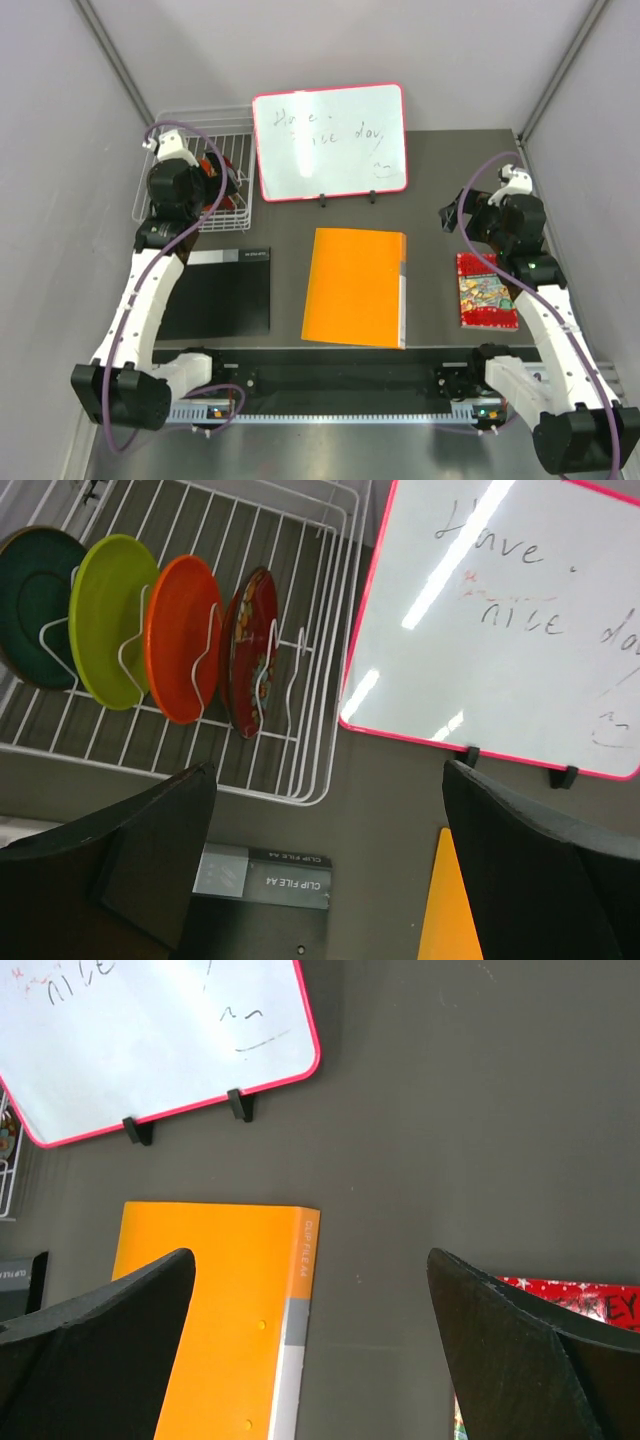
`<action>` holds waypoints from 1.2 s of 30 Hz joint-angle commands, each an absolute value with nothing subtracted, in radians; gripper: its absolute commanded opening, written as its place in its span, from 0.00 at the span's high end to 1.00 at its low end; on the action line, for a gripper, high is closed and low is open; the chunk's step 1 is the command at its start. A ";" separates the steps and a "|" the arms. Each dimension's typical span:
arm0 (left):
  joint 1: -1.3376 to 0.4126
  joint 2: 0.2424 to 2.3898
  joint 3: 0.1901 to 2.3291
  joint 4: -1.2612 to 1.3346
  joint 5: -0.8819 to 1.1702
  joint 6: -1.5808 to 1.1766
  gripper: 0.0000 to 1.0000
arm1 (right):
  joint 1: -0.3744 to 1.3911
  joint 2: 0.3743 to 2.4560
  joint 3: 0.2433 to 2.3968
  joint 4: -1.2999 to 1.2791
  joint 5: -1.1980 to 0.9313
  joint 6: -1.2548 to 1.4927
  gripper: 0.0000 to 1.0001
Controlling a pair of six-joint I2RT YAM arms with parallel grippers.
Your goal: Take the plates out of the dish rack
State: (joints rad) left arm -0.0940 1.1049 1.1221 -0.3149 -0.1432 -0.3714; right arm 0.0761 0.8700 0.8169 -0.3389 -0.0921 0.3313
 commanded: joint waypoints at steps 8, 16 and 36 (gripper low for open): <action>-0.094 1.170 1.066 -0.118 -0.271 -0.295 0.02 | 0.084 0.862 0.805 -0.259 -0.090 0.301 0.00; -0.094 1.357 1.063 0.030 -0.333 -0.317 0.12 | 0.086 0.887 0.788 -0.253 -0.081 0.308 0.00; -0.080 1.743 1.149 0.279 -0.498 -0.327 0.35 | 0.084 1.106 0.793 -0.167 -0.118 0.278 0.09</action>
State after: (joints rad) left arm -0.0898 1.7161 1.0946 0.1612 -0.4587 -0.3202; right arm 0.0761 1.0721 0.7849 -0.2230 -0.0967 0.2966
